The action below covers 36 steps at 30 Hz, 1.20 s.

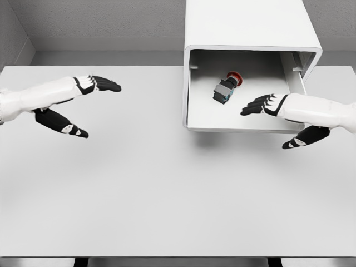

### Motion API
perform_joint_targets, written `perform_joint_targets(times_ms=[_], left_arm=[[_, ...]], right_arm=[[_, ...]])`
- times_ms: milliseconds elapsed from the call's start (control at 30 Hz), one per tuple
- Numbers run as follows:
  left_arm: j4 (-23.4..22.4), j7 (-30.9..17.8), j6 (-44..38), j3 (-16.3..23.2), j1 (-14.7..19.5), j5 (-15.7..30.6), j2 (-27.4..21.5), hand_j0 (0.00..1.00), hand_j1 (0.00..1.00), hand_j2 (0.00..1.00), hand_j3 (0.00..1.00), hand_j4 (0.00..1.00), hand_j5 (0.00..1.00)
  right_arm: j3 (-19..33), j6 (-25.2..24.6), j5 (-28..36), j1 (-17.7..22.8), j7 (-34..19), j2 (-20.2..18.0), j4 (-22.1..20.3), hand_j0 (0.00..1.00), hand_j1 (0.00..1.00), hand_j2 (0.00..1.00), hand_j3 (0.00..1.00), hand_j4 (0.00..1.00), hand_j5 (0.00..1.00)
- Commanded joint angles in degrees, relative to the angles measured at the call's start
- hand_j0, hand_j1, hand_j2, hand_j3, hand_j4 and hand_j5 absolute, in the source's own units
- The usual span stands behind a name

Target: Slide open multi-storey tabletop storage cabinets and put open load switch and slide close multi-storey tabletop storage cabinets

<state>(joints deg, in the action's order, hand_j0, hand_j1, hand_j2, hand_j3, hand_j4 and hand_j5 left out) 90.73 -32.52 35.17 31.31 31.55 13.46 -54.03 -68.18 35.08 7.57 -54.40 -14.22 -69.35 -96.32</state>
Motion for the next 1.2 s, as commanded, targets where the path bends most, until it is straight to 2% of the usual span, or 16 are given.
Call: perform_joint_targets(times_ms=[0, 67, 333, 733, 1167], left_arm=[[-0.1, 0.0, -0.2, 0.0, -0.3, -0.2, 0.3, 1.00, 1.00, 1.00, 1.00, 1.00, 1.00], [-0.1, 0.0, -0.2, -0.1, -0.6, -0.4, 0.3, 1.00, 1.00, 1.00, 1.00, 1.00, 1.00], [-0.1, -0.2, -0.2, -0.1, -1.1, -0.4, 0.3, 1.00, 1.00, 1.00, 1.00, 1.00, 1.00], [-0.1, -0.2, -0.2, -0.1, -1.9, -0.4, 0.2, 1.00, 1.00, 1.00, 1.00, 1.00, 1.00], [-0.1, -0.2, -0.2, -0.2, -1.9, -1.0, 0.2, 1.00, 1.00, 1.00, 1.00, 1.00, 1.00]], right_arm=[[0.3, -0.1, 0.3, 0.0, -1.3, 1.2, 0.4, 1.00, 1.00, 1.00, 1.00, 1.00, 1.00], [0.5, -0.1, 0.3, 0.0, -3.7, 2.6, 0.5, 1.00, 1.00, 1.00, 1.00, 1.00, 1.00], [1.9, -0.1, 0.6, -0.4, -3.8, 2.6, 2.3, 1.00, 1.00, 1.00, 1.00, 1.00, 1.00], [2.3, -0.1, 0.6, -0.7, -5.0, 5.2, 4.6, 1.00, 1.00, 1.00, 1.00, 1.00, 1.00], [3.2, -0.1, 0.7, -0.7, -6.3, 6.4, 6.3, 1.00, 1.00, 1.00, 1.00, 1.00, 1.00]])
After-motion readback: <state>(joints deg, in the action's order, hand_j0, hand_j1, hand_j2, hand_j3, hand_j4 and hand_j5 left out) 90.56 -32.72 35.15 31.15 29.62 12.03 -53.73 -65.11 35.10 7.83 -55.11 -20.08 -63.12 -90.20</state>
